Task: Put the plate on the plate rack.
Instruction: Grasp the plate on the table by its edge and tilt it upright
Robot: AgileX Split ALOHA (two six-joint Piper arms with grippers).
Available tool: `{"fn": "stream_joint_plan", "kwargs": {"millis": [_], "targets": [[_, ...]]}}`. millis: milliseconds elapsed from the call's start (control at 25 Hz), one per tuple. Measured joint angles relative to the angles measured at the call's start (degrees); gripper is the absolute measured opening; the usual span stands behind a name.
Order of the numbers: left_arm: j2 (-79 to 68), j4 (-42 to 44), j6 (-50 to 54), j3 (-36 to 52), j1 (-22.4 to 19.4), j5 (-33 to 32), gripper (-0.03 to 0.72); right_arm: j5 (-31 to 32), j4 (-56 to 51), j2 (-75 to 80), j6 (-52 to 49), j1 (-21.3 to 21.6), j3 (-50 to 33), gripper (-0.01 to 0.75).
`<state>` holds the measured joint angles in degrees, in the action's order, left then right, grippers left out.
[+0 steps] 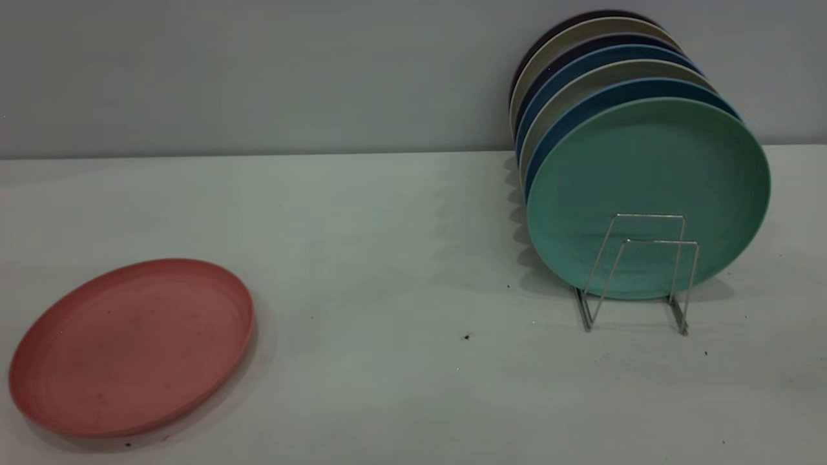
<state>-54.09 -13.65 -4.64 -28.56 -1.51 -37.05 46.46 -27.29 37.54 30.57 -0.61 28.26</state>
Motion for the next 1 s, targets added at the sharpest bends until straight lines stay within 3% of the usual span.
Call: {"fn": "stream_joint_plan", "kwargs": {"millis": [240,440,720,1000], "targets": [[-13.71,-0.34,-0.37,-0.99,-2.56,8.3,0.498,-3.15,-6.03,7.01,6.71,0.0,0.0,0.419],[-26.6,-1.15,-2.54,-6.66,-8.61,9.15,0.498,-3.41,-7.72,8.94,8.29,0.0,0.0,0.419],[-41.99,-8.49,-15.22,-15.24,-11.24,7.52,0.498,-3.36,-8.05,9.06,8.55,0.0,0.0,0.419],[-52.78,-9.25,-17.17,-19.18,-15.46,9.33,0.498,-3.36,-8.17,9.06,8.55,0.0,0.0,0.419]]}}
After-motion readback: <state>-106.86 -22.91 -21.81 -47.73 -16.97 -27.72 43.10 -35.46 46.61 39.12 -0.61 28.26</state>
